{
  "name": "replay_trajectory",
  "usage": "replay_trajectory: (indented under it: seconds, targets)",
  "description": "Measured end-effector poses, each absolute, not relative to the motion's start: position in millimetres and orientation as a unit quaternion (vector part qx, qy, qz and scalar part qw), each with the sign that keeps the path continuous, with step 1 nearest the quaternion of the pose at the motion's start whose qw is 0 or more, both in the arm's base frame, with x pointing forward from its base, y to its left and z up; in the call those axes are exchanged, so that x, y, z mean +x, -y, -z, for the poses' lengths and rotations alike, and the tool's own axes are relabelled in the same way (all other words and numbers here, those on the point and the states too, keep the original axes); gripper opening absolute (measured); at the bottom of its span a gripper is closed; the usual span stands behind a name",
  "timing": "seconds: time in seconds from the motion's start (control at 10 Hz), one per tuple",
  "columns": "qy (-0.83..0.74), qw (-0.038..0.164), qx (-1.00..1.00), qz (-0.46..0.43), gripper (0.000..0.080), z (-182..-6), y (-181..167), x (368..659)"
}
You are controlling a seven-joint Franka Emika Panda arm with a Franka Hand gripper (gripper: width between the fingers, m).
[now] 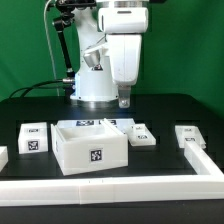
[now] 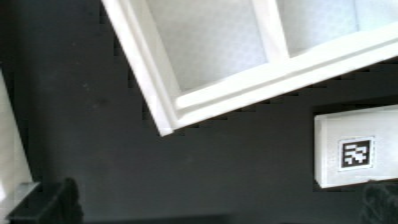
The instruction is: Assemble cabinet
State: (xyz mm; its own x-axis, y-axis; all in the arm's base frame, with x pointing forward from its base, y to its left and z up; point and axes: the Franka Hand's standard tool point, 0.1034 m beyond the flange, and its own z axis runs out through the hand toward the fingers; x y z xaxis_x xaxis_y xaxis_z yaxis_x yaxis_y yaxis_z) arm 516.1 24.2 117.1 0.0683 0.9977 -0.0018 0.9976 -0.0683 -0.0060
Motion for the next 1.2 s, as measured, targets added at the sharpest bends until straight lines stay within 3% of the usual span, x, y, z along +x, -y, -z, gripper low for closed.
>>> replay_trajectory:
  seconds: [0.2, 0.5, 0.8, 1.2]
  targets:
    - [0.774, -0.003, -0.633, 0.005, 0.0797, -108.5, -1, 505]
    - [0.816, 0.011, -0.578, -0.006, 0.0797, -96.0, 21, 484]
    - [0.804, 0.011, -0.594, -0.007, 0.0797, -96.3, 21, 485]
    - [0.826, 0.038, -0.562, -0.019, 0.0797, -77.2, 44, 449]
